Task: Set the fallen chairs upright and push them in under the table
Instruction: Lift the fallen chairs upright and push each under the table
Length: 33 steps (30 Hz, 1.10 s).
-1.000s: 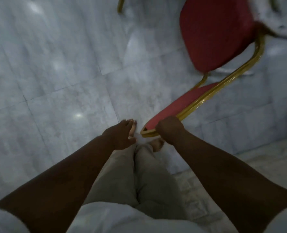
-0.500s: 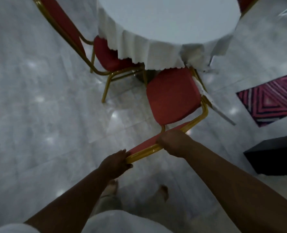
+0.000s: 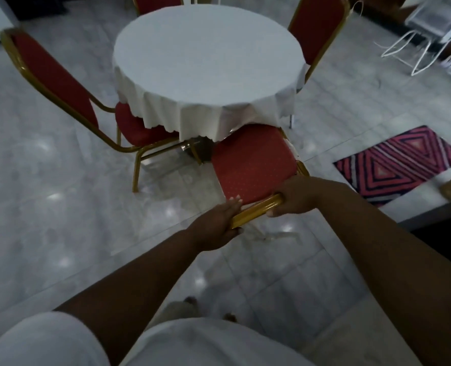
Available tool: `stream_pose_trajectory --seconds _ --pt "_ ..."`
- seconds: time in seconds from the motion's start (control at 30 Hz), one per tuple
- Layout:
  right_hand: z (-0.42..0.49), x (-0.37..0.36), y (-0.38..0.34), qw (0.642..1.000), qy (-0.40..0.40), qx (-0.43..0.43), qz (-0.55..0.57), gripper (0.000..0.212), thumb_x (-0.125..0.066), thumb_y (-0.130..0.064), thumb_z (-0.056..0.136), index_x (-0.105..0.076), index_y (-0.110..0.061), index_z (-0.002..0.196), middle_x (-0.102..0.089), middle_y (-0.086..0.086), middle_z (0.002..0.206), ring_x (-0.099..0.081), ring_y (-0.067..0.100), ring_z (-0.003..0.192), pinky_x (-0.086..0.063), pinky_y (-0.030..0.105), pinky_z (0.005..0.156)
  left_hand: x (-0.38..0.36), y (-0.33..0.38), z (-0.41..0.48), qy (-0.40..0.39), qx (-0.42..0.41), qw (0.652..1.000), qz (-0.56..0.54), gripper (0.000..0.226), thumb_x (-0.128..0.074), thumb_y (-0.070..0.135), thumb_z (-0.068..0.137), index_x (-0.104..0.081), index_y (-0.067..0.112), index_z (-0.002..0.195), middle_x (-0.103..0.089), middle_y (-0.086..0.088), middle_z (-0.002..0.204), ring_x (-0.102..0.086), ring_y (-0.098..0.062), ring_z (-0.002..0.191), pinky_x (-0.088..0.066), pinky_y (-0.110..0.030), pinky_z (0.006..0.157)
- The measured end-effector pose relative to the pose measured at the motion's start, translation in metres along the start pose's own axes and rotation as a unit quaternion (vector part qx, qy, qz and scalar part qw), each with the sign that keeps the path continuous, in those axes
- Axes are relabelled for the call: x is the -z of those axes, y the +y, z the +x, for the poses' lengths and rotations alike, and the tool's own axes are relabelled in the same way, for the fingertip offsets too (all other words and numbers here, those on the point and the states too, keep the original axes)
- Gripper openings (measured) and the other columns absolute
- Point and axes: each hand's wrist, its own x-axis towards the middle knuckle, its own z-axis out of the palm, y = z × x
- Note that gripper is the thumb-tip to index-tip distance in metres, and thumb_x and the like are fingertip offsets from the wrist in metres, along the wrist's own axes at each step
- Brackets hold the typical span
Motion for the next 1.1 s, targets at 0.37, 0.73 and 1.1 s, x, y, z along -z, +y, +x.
stream_pose_trajectory --seconds 0.37,0.73,1.1 --pt "-0.017 0.011 0.104 0.951 0.147 -0.232 0.141 0.087 -0.016 -0.082 0.08 -0.063 -0.009 0.087 -0.064 0.012 0.086 -0.06 0.025 0.08 -0.046 0.039 0.082 -0.008 0.094 0.12 -0.029 -0.051 0.995 -0.077 0.094 -0.058 0.058 0.085 -0.002 0.023 0.152 -0.019 -0.009 0.159 -0.027 -0.026 0.142 -0.031 -0.044 0.113" --pt "-0.024 0.01 0.223 0.954 0.299 -0.038 0.001 0.058 -0.033 -0.051 0.096 -0.071 -0.014 0.074 -0.07 0.013 0.08 -0.064 0.028 0.076 -0.047 0.04 0.084 -0.042 0.085 0.147 -0.087 0.115 0.985 -0.094 0.086 -0.062 0.008 0.08 -0.015 0.022 0.152 -0.024 -0.008 0.157 -0.029 -0.024 0.142 -0.03 -0.042 0.115" --pt "-0.013 0.015 0.329 0.913 0.384 0.047 0.127 0.058 -0.033 -0.058 0.089 -0.076 -0.02 0.076 -0.065 0.001 0.059 -0.06 0.016 0.055 -0.052 0.033 0.058 -0.052 0.148 0.212 -0.124 0.166 0.975 -0.078 0.088 -0.055 -0.002 0.084 -0.008 0.028 0.152 -0.021 -0.009 0.158 -0.033 -0.026 0.138 -0.028 -0.026 0.103"
